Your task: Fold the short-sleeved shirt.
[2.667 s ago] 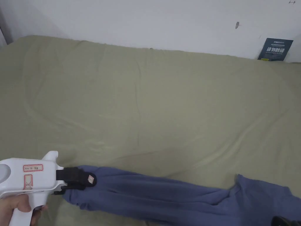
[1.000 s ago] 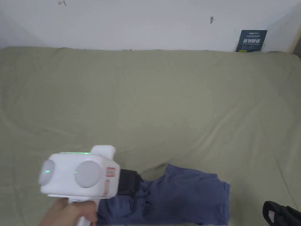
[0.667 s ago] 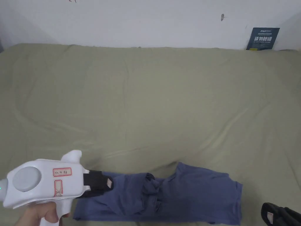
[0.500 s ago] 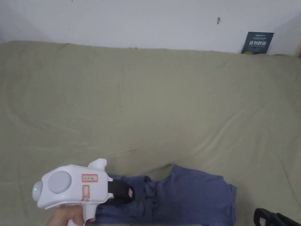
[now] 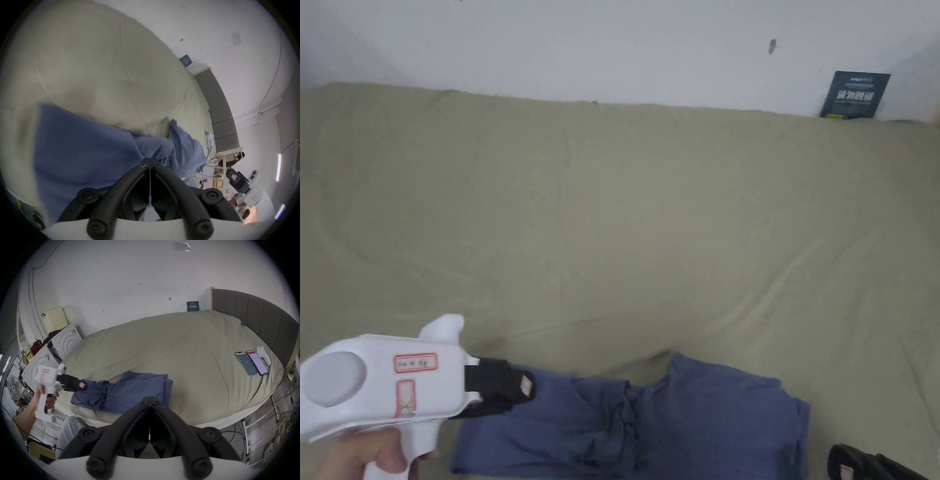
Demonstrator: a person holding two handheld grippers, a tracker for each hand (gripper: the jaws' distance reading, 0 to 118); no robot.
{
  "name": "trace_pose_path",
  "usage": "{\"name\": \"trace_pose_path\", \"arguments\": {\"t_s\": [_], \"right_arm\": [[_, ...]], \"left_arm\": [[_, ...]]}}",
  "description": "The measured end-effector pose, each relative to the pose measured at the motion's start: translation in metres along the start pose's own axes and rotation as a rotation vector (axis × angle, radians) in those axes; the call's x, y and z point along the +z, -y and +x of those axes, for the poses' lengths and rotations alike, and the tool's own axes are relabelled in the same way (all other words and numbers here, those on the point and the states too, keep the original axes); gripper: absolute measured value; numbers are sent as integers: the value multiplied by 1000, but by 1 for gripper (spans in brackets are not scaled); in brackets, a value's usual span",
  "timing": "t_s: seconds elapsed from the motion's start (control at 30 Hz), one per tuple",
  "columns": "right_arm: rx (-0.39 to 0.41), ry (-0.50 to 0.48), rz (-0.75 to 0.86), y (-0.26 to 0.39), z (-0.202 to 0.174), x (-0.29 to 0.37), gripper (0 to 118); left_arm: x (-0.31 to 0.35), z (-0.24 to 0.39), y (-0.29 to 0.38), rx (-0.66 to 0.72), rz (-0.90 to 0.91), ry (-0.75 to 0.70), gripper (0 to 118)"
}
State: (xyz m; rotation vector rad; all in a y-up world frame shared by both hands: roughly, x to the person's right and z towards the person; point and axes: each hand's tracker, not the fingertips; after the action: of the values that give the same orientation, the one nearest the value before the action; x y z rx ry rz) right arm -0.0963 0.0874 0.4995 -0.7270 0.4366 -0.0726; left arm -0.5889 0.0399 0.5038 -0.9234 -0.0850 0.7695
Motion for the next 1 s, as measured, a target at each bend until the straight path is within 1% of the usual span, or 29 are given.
{"name": "trace_pose_path", "arguments": {"t_s": [0.07, 0.13, 0.2, 0.23, 0.27, 0.3, 0.33, 0.37, 0.4, 0.43, 0.5, 0.53, 0.63, 0.7, 0.73, 0.77, 0.8, 0.83, 0.87, 0.9, 0.93, 1.0], "right_arm": [[6, -17, -6, -1, -5, -4, 1], [14, -28, -9, 0, -9, -8, 1], [17, -37, -15, 0, -13, -10, 1], [19, -43, -19, -1, -16, -11, 1], [20, -44, -23, -1, -18, -12, 1], [26, -44, -25, -1, -19, -12, 1], [32, -42, -28, -1, -21, -12, 1], [35, -38, -31, -2, -22, -12, 1], [37, -36, -32, -2, -22, -12, 1], [38, -35, -33, -3, -22, -11, 1], [38, -25, -35, -4, -21, -11, 1], [37, -22, -36, -4, -21, -11, 1], [33, -8, -39, -5, -19, -11, 1], [31, -1, -41, -5, -18, -11, 1], [29, 0, -41, -5, -17, -11, 1], [27, 1, -42, -4, -17, -11, 1], [25, 1, -41, -3, -17, -11, 1], [23, 1, -41, -3, -16, -11, 1], [21, -1, -40, -2, -16, -10, 1], [19, -3, -41, -1, -16, -10, 1], [19, -2, -43, -1, -16, -10, 1], [19, 1, -41, -1, -14, -8, 1]], "left_arm": [[23, -12, -1, -15, 46, -115, 0], [32, -31, -2, -20, 39, -176, 0], [32, -45, -1, 20, 35, -173, 0], [29, -48, 0, 38, 16, -93, 11], [26, -52, 1, 51, 7, -57, 39], [20, -54, 1, 67, -19, 19, 88], [12, -57, -1, 67, -46, 73, 118], [2, -58, 0, 68, -83, 61, 118], [-2, -58, 2, 91, -75, 83, 118], [-14, -64, 3, 42, -34, 77, 115], [-31, -71, -7, 62, -108, 71, 115], [-39, -75, -6, 77, -124, 74, 112], [-46, -73, -7, 71, -98, 196, 111], [-54, -77, -8, 93, -92, 260, 109], [-57, -78, -9, 109, -109, 296, 100], [-57, -78, -8, 116, -105, 300, 82], [-57, -78, -6, 113, -97, 266, 45], [-59, -81, -2, 92, -101, 173, 11], [-65, -80, 0, 99, -110, 154, 11], [-63, -83, 2, 101, -110, 183, 11], [-58, -82, 0, 163, -81, 250, 11], [-49, -82, 0, 210, -56, 257, 10]]}}
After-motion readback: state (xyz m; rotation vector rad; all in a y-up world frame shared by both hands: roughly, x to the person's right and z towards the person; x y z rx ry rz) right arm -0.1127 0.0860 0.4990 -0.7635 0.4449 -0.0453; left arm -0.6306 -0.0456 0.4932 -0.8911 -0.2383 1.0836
